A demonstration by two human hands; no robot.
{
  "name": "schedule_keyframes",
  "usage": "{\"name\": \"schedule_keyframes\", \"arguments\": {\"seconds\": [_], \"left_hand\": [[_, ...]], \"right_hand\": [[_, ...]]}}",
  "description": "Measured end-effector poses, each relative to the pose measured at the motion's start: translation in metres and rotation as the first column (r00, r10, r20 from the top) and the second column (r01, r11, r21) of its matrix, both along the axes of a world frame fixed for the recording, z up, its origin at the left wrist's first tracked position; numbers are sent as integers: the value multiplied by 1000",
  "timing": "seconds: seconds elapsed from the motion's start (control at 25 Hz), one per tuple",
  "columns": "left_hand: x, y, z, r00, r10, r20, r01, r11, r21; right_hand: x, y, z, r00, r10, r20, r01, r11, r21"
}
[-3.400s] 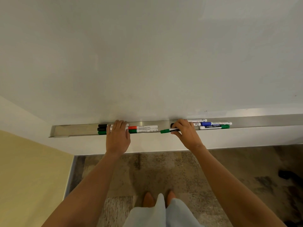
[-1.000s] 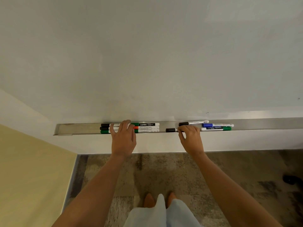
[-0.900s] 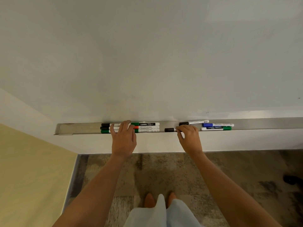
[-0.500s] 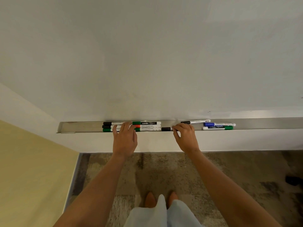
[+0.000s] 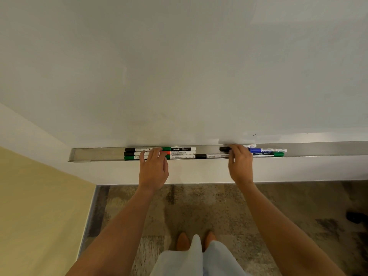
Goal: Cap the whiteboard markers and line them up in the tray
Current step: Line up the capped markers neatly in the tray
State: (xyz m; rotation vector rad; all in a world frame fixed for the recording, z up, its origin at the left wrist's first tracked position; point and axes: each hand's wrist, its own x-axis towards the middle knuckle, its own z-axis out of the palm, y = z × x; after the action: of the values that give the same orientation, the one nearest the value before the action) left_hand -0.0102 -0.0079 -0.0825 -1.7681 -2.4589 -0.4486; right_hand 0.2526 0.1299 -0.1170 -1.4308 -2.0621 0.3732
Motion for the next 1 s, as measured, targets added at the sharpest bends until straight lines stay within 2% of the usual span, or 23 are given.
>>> {"name": "schedule_keyframes", "arguments": {"seconds": [0.12,0.28,0.52,0.8,1.0], "left_hand": [[-2,-3,-3,1000,5,-2,-5,999,-33],[1,-3,-7,1000,-8,8,9,999,-32],[3,6,-5,998,-44,35,45,998,-39],[2,4,-5,996,-78,36,82,989,-126],[5,7,-4,997,-74,28,77,989,-127]], "right_hand": [[24,10,-1,994,-99,46,99,995,-14],[26,12,2,988,7,153,-9,1000,11],[6,3,0,974,80,214,-82,997,1],[-12,-2,1,963,147,228,-145,989,-23],[-24,-4,0,948,204,246,-200,979,-41]]}}
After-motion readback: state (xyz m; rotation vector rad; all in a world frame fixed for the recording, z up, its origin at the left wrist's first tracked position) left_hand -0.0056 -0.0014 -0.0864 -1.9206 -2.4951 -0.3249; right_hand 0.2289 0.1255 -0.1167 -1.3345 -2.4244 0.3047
